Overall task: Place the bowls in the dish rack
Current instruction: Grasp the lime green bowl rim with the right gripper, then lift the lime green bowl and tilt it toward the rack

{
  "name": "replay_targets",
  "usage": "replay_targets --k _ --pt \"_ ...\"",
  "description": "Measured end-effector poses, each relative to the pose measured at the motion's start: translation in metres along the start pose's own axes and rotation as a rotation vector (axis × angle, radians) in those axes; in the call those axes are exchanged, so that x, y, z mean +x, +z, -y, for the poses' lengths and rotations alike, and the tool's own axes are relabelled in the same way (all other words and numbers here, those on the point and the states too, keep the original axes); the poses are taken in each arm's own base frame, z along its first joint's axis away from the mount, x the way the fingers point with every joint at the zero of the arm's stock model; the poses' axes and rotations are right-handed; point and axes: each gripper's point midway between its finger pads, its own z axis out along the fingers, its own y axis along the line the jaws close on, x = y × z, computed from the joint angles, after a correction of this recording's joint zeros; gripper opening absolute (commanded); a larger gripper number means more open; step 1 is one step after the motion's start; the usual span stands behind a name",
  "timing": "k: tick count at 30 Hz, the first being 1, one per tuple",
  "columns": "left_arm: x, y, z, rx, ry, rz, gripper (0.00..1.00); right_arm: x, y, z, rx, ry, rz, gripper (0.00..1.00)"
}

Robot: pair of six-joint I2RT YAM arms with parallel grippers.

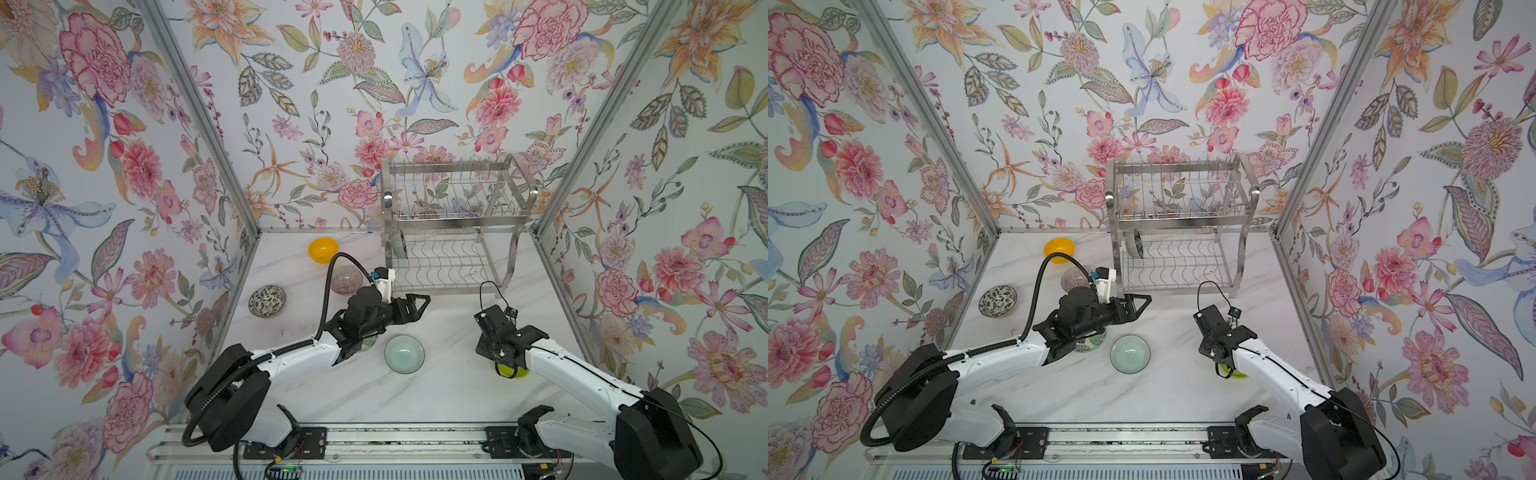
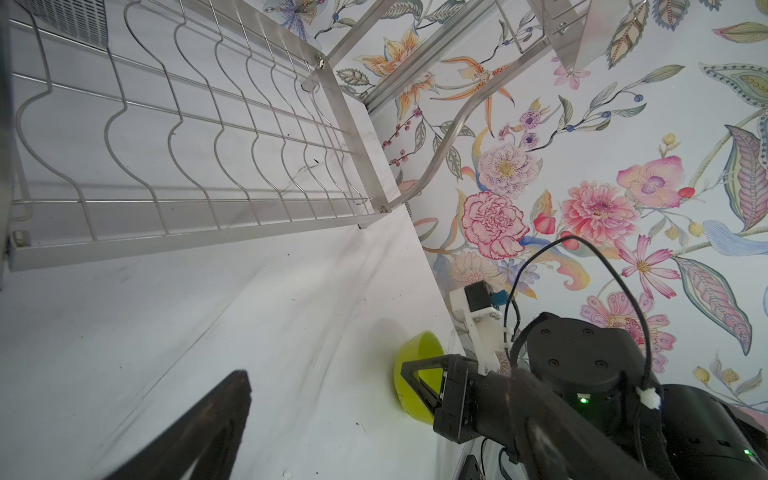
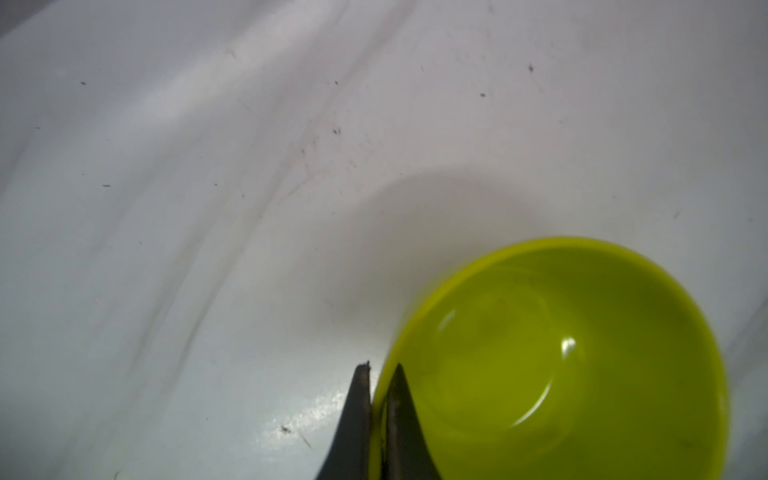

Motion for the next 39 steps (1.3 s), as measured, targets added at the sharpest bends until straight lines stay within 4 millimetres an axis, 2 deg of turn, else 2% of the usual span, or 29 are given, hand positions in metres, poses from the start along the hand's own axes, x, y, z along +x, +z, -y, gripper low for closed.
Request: replay_targets --k 5,10,14,18,23,27,30,34,37,39 --pt "-0.017 -0.017 -0.02 -0.038 -0.018 0.048 0.99 -0.004 -0.005 -0.045 -0.059 -0.097 -0.012 0.0" --pt "-0.037 -0.037 -0.04 -0.083 -0.04 0.099 0.99 -0.015 -0.004 -0.102 -0.115 -0.181 -0.027 0.0" --pt "-0.045 -0.05 -0.051 -0.112 -0.053 0.125 0.99 -0.021 0.004 -0.151 -0.157 -0.248 -0.038 0.03" --pt "-0.048 -0.058 -0.06 -0.136 -0.063 0.135 0.99 -0.017 0.014 -0.18 -0.18 -0.302 -0.063 0.04" --pt "-0.046 -0.061 -0.068 -0.157 -0.073 0.131 0.99 -0.017 0.014 -0.199 -0.21 -0.328 -0.07 0.16" --pt "-0.046 -0.061 -0.07 -0.164 -0.076 0.131 0.99 -0.012 0.016 -0.202 -0.228 -0.337 -0.096 0.29" --pt "-0.044 -0.06 -0.072 -0.165 -0.078 0.125 0.99 -0.01 0.015 -0.204 -0.239 -0.346 -0.106 0.31" --pt "-0.04 -0.056 -0.077 -0.174 -0.085 0.106 0.99 -0.009 0.013 -0.205 -0.252 -0.35 -0.115 0.43" --pt "-0.036 -0.056 -0.078 -0.17 -0.087 0.095 0.99 -0.015 0.001 -0.206 -0.28 -0.346 -0.1 0.52" --pt "-0.036 -0.055 -0.078 -0.17 -0.087 0.092 0.99 -0.026 -0.019 -0.205 -0.322 -0.327 -0.065 0.67"
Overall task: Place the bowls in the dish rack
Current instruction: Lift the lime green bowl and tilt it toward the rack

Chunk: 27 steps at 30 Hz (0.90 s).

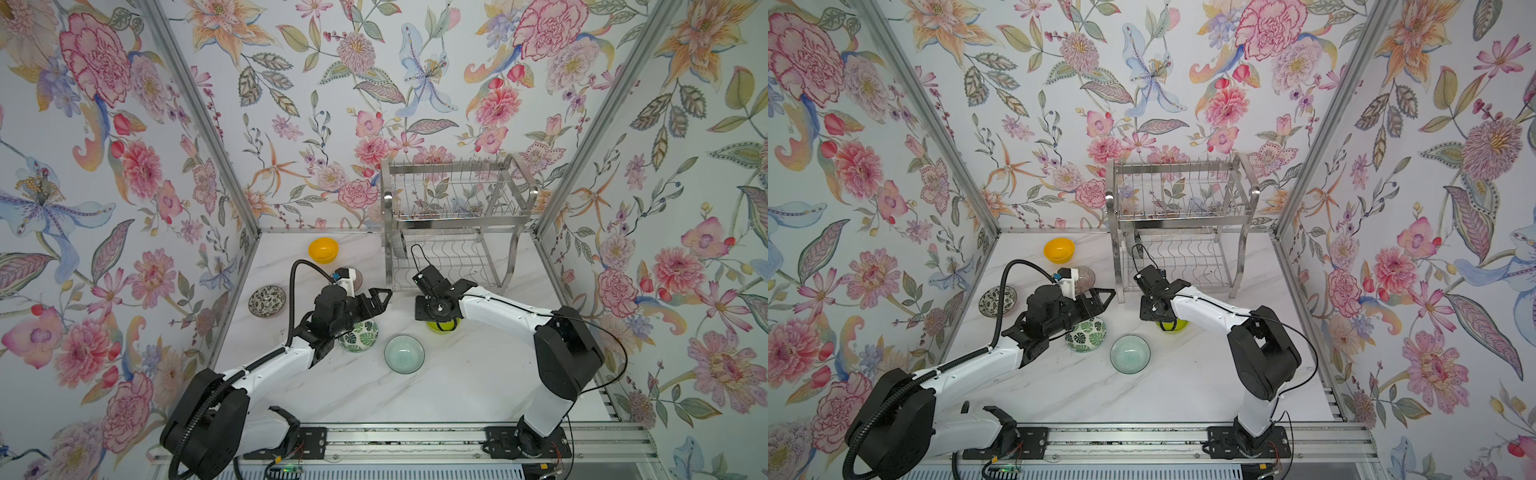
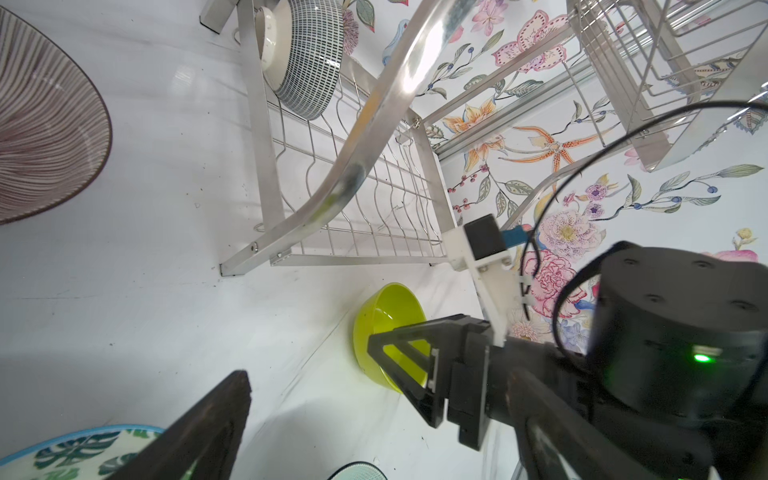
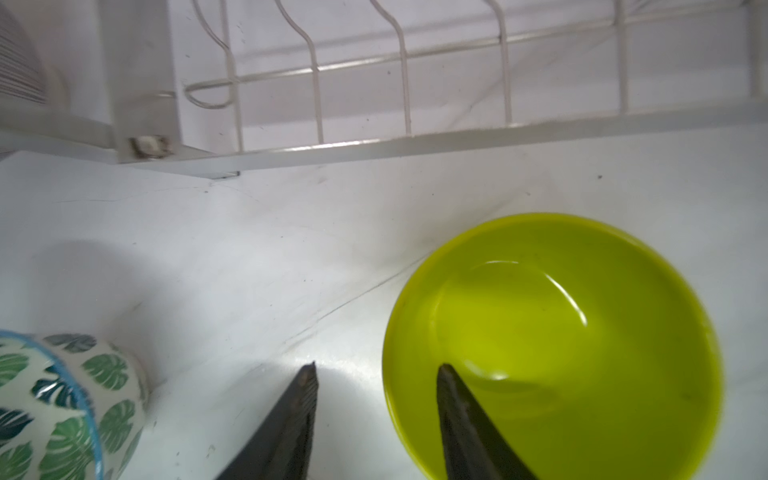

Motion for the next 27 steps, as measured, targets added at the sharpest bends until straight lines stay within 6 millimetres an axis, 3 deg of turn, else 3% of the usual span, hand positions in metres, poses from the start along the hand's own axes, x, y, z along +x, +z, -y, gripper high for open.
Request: replay_targets --k 2,3,5,7,9,12,15,22,27 --pt "0.001 0.0 -0.001 -0.002 -0.001 -0.003 0.99 -0.011 -0.026 0.004 -0.034 0.021 0.06 0.83" --pt "0.001 0.0 -0.001 -0.003 -0.001 -0.004 0.99 -0.016 -0.039 0.009 -0.043 0.033 0.091 0.96" --pt "0.003 0.0 -0.002 -0.008 -0.002 -0.009 0.99 -0.024 -0.059 0.027 -0.048 0.07 0.149 0.98" --pt "0.006 0.001 -0.002 -0.019 0.0 -0.013 0.99 -0.027 -0.067 0.053 -0.031 0.123 0.178 0.98" --pt "0.01 0.003 -0.002 -0.027 0.0 -0.017 0.99 -0.025 -0.062 0.079 -0.015 0.181 0.177 0.99" --pt "0.022 0.013 0.001 -0.035 0.0 -0.044 0.99 -0.012 -0.039 0.127 0.046 0.279 0.111 0.99" --pt "0.029 0.024 0.001 -0.042 -0.005 -0.065 0.99 -0.004 -0.021 0.141 0.07 0.297 0.049 0.98" --pt "0.038 0.039 -0.012 -0.069 -0.014 -0.094 0.99 0.003 0.004 0.13 0.024 0.267 -0.04 0.8" --pt "0.04 0.047 -0.007 -0.034 -0.025 -0.111 0.99 0.014 0.02 0.124 0.005 0.289 -0.103 0.55"
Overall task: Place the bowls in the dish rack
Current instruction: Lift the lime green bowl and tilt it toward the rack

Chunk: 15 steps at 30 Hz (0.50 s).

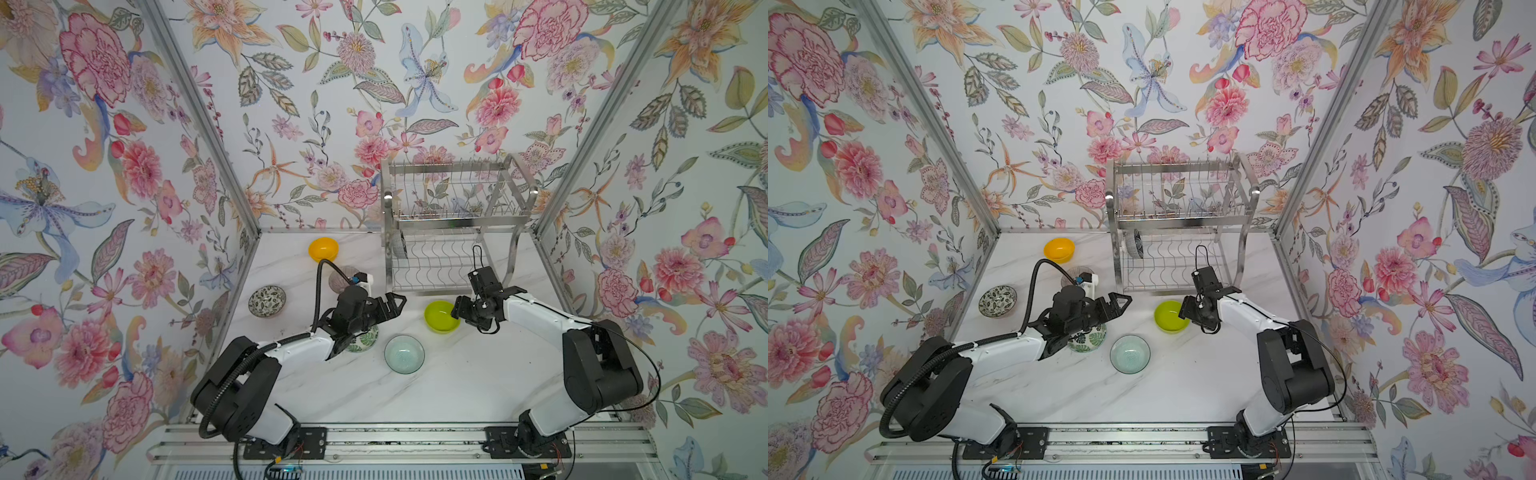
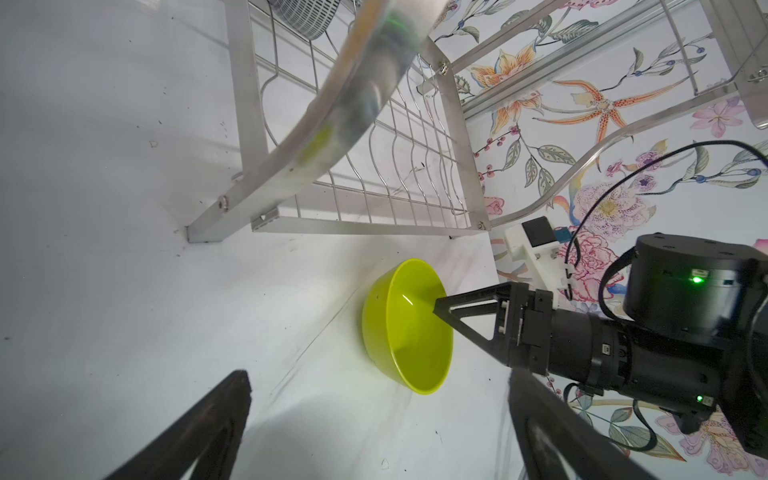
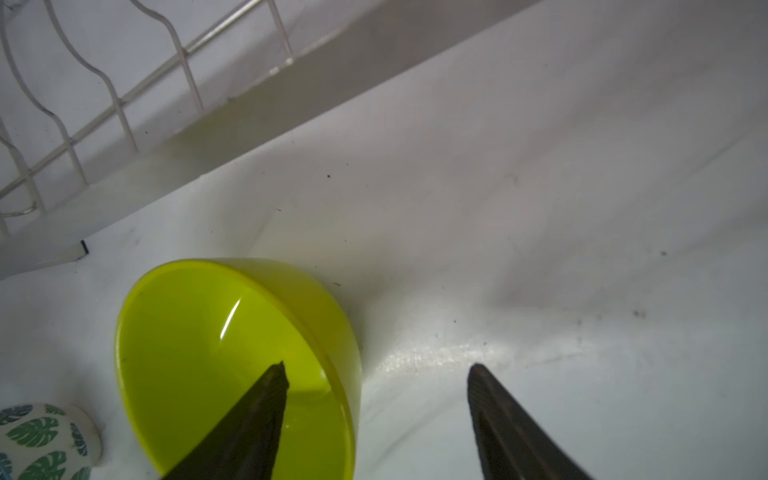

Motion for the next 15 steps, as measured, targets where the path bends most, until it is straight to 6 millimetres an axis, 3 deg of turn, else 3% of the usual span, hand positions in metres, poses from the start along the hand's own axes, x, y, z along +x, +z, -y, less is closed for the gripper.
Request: replay_targets --k 8,15 --pt "0.001 0.005 0.01 0.029 0.006 -0.022 0.99 0.01 0.007 -0.005 0.013 -0.017 -0.018 0.35" --pt "0.018 0.014 0.008 0.001 0.016 -0.044 0.99 0.02 0.014 0.002 0.029 -0.049 -0.022 0.23"
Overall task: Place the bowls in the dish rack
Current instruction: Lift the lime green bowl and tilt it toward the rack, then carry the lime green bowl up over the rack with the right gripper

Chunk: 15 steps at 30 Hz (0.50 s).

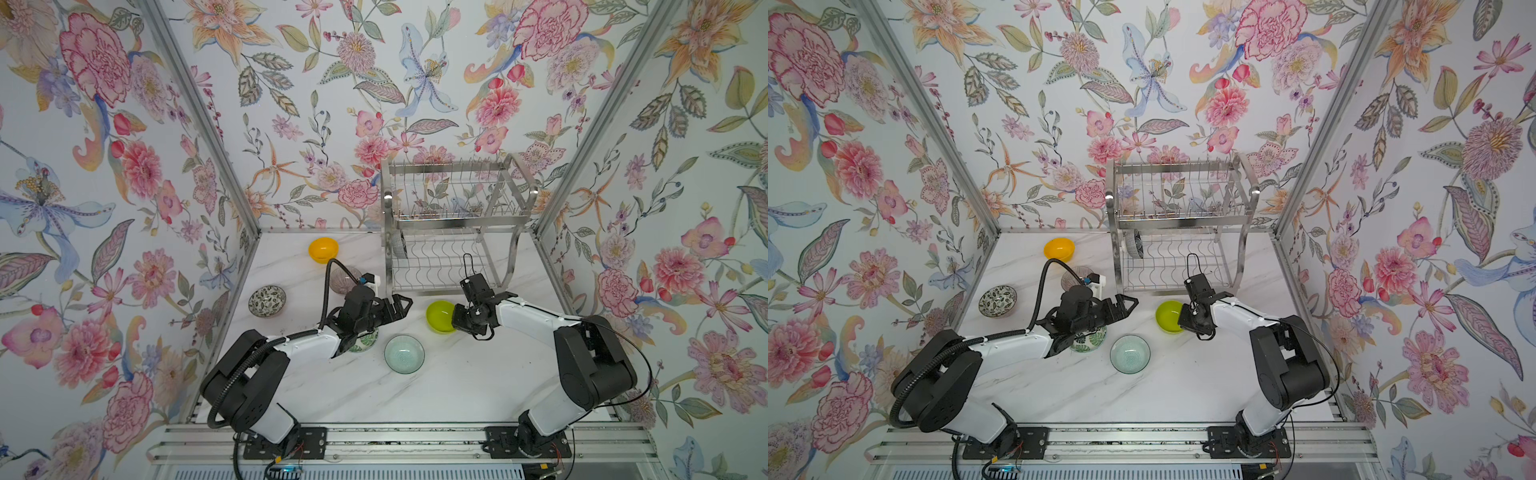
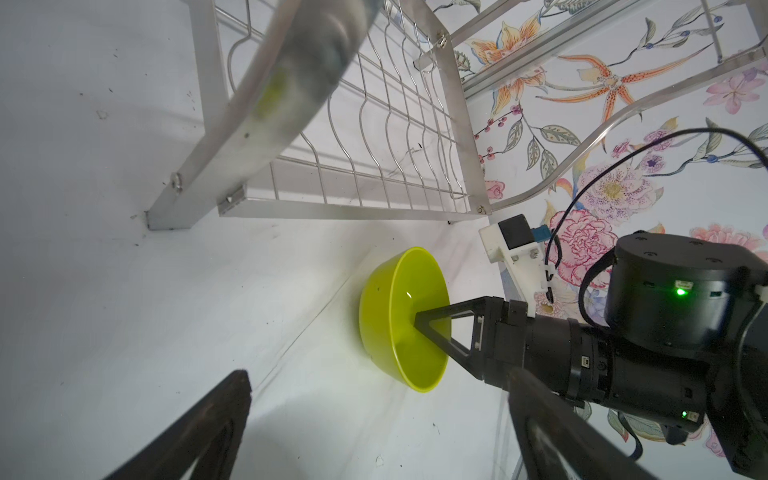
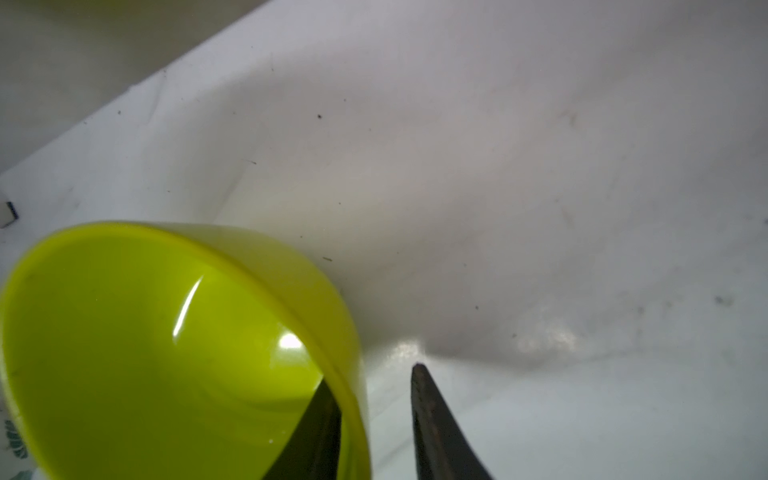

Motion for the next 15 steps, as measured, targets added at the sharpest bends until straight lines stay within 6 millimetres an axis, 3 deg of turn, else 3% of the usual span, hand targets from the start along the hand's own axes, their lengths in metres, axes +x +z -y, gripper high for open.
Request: replay_targets --k 7,15 --pt "0.007 0.004 0.013 -0.02 0.012 0.016 0.99 -0.001 -0.003 0.004 0.016 -0.044 0.052 0.02" --pt "-0.006 0.005 0.025 -0.062 0.035 0.035 0.99 0.001 -0.029 0.017 0.03 -0.064 0.14 0.0"
